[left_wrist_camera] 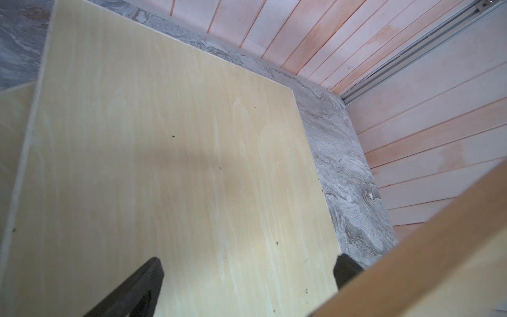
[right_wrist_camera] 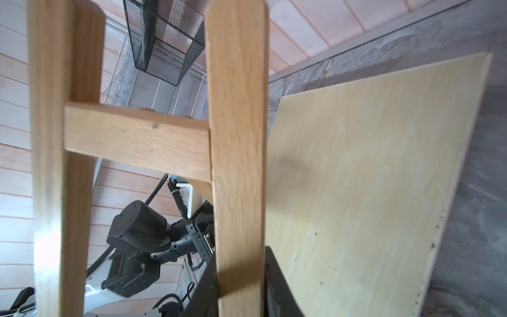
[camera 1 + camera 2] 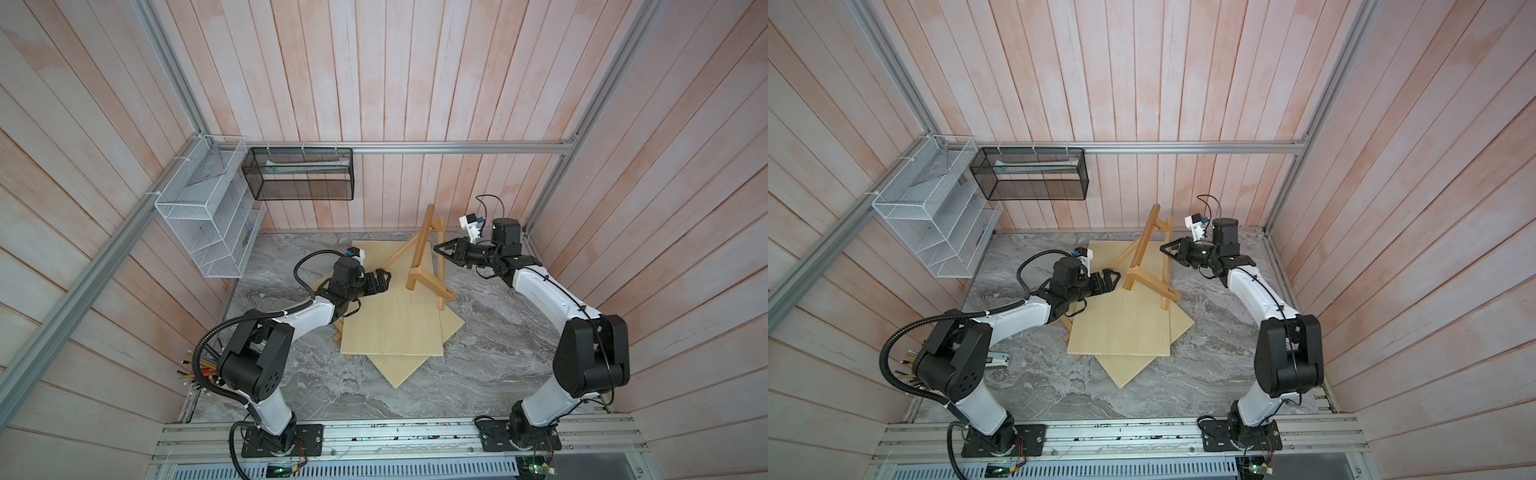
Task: Assemble the easel
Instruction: Unfold the easel, then place the easel at the center of the board.
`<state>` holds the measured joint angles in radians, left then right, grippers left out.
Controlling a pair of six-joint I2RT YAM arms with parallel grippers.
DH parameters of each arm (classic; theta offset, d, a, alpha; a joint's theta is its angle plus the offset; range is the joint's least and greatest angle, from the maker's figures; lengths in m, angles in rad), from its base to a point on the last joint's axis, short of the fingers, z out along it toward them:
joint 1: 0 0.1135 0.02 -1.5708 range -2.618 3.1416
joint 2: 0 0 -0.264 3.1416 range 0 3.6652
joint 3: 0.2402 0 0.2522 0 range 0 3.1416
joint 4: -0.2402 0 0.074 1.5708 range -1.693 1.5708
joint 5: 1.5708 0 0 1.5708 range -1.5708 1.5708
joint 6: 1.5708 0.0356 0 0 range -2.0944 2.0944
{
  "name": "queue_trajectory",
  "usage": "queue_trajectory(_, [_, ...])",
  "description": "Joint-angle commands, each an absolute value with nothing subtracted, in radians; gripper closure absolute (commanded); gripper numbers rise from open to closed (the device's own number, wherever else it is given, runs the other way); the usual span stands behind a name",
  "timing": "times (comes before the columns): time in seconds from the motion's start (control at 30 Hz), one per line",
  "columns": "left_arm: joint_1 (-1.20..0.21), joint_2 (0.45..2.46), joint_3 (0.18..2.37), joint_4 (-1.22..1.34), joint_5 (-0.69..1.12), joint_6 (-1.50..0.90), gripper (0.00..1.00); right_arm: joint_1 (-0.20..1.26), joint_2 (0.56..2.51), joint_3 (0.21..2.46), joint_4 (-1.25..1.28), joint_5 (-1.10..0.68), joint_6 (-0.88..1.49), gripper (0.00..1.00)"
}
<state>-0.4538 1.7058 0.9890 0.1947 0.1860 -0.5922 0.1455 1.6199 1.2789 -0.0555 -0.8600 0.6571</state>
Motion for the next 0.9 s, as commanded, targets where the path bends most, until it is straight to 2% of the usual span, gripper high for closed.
queue_trajectory(0.0, [-0.446,1.640,0.981,0.189,0.080,-0.615,0.00,0.076,1.554,1.345,-0.074,-0.687,0.642,1.00])
queue_trajectory(0.13, [-0.427,1.579,0.955,0.063,-0.140,-0.707,0.00,0.069,1.509,1.387,-0.138,-0.238,0.542,1.00])
queue_trajectory(0.23, [-0.409,1.538,0.936,-0.017,-0.235,-0.727,0.00,0.070,1.479,1.335,-0.104,0.065,0.527,0.99])
queue_trajectory(0.4, [-0.402,1.477,0.882,-0.060,-0.313,-0.754,0.00,0.078,1.465,1.200,0.020,0.418,0.509,1.00])
queue_trajectory(0.5, [-0.390,1.464,0.863,-0.058,-0.296,-0.768,0.00,0.101,1.488,1.133,0.149,0.565,0.434,1.00])
queue_trajectory(0.6, [-0.384,1.457,0.866,-0.071,-0.282,-0.773,0.00,0.105,1.534,1.082,0.301,0.636,0.356,1.00])
queue_trajectory(0.87, [-0.384,1.443,0.846,-0.069,-0.248,-0.782,0.00,0.130,1.701,1.127,0.417,0.823,0.241,1.00])
